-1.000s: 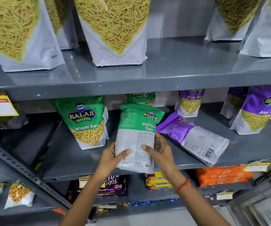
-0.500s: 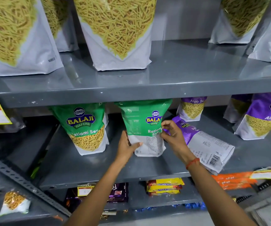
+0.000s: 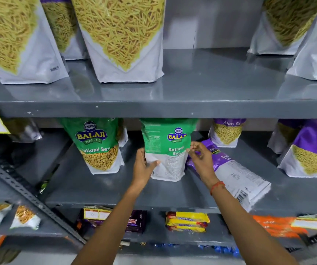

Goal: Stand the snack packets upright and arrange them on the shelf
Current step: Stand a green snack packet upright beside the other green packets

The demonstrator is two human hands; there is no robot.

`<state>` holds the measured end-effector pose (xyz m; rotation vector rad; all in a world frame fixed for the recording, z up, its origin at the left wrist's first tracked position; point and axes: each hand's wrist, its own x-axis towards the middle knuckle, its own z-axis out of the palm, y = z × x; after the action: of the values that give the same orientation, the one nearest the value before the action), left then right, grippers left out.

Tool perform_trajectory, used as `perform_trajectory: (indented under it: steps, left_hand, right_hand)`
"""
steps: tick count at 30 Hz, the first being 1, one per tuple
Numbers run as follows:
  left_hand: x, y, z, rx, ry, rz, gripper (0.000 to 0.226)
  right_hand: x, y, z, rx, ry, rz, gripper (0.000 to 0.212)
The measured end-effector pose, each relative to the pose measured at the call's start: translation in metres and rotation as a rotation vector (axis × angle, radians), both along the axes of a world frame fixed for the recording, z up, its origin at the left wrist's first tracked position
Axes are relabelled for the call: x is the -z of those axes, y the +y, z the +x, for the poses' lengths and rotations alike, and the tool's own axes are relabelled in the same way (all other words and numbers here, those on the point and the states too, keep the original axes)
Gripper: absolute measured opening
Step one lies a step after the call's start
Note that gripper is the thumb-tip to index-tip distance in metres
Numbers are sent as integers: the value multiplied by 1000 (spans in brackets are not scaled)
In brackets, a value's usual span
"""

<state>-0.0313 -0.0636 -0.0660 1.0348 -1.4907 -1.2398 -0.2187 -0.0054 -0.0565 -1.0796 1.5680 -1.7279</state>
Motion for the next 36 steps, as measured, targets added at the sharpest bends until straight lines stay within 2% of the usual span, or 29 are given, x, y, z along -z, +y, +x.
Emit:
perform_trajectory:
  steps: [3, 6, 8, 12, 15, 17, 20, 23, 25, 27, 29, 31, 33, 36]
  left_hand:
    - [-2, 17, -12, -142, 6, -12, 58]
    - [8, 50, -27, -476, -195, -137, 62]
    - [17, 76, -45, -446, -255, -177, 59]
    - [21, 86, -63, -308, -97, -29, 82]
    - [19, 73, -56, -264, -18, 29, 95]
    - [19, 67, -50, -264, 1, 53, 89]
    - [22, 58, -41, -294, -30, 13, 73]
    - [26, 46, -29, -298, -121, 21, 67]
    - [27, 38, -20, -211, -96, 38, 60]
    - [27, 27, -7, -109, -61, 62, 46]
    - [25, 16, 5, -42, -44, 112, 42]
    - [21, 4, 13, 4, -32, 178, 34]
    - [20, -2, 16, -6, -27, 200, 26]
    - [28, 0, 12, -95, 4, 195, 34]
  right_hand:
    - [7, -4, -3, -14, 2, 38, 25]
    - [12, -6, -3, -202, 22, 169, 46]
    - [16, -3, 0, -331, 38, 200, 54]
    - [24, 12, 8, -329, 27, 179, 61]
    - [33, 27, 13, -337, -7, 179, 54]
    - [37, 35, 19, -356, -47, 172, 51]
    - [37, 42, 23, -397, -66, 159, 59]
    - [31, 35, 16, -339, -17, 180, 52]
    - [22, 20, 10, -260, 62, 187, 52]
    - [11, 1, 3, -285, 120, 232, 66]
    - [3, -16, -3, -399, 149, 311, 87]
    - [0, -27, -8, -525, 202, 395, 96]
    - [0, -29, -9, -591, 246, 437, 92]
    - [8, -25, -8, -519, 231, 376, 78]
